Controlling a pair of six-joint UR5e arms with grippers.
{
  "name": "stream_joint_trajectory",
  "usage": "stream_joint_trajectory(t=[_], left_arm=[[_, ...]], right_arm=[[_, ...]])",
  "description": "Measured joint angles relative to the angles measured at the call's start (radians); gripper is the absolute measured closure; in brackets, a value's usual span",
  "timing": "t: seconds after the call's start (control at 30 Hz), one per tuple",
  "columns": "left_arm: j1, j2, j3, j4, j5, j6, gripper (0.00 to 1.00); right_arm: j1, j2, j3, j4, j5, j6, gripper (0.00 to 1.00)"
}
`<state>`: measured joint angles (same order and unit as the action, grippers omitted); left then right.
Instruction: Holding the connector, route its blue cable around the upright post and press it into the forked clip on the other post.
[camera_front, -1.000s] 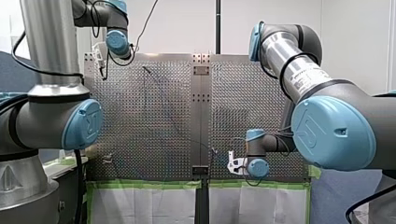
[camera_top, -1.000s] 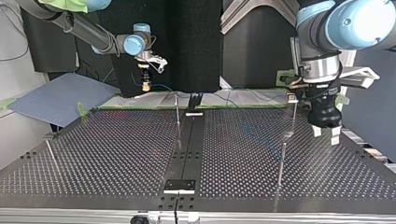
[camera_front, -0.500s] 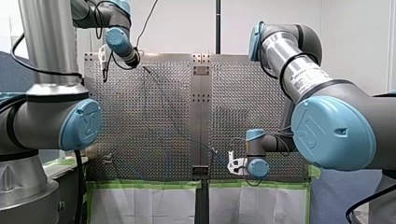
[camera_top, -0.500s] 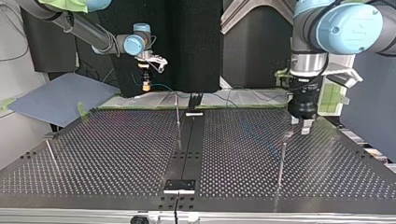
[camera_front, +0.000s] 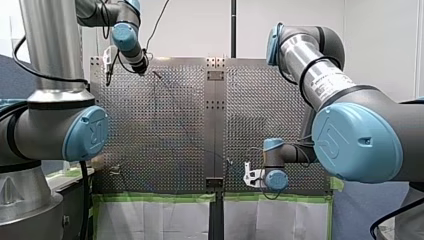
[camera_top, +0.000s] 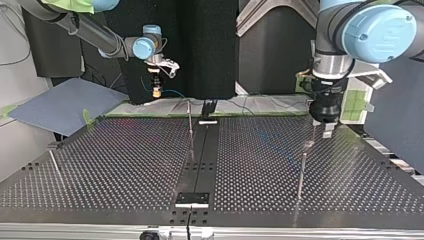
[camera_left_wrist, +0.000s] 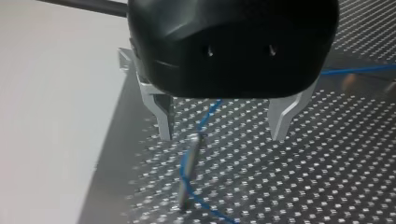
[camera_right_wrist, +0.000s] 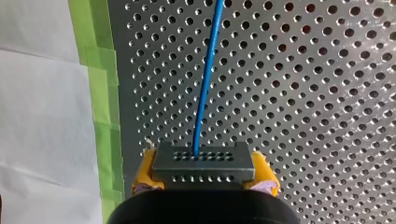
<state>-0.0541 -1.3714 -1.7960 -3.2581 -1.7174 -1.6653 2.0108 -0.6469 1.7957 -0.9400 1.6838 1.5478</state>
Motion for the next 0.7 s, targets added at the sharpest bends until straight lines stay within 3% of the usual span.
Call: stream_joint_trajectory(t=[0.33, 0.7], left_arm=[[0.007, 0.000, 0.079, -0.039, 0.000, -0.015, 0.00], [-0.004, 0.000, 0.092, -0.048, -0.012, -0.037, 0.00]], right_arm=[[0.004, 0.000, 0.000, 0.010, 0.000, 0.005, 1.00], [0.007, 0.000, 0.000, 0.014, -0.002, 0.012, 1.00]])
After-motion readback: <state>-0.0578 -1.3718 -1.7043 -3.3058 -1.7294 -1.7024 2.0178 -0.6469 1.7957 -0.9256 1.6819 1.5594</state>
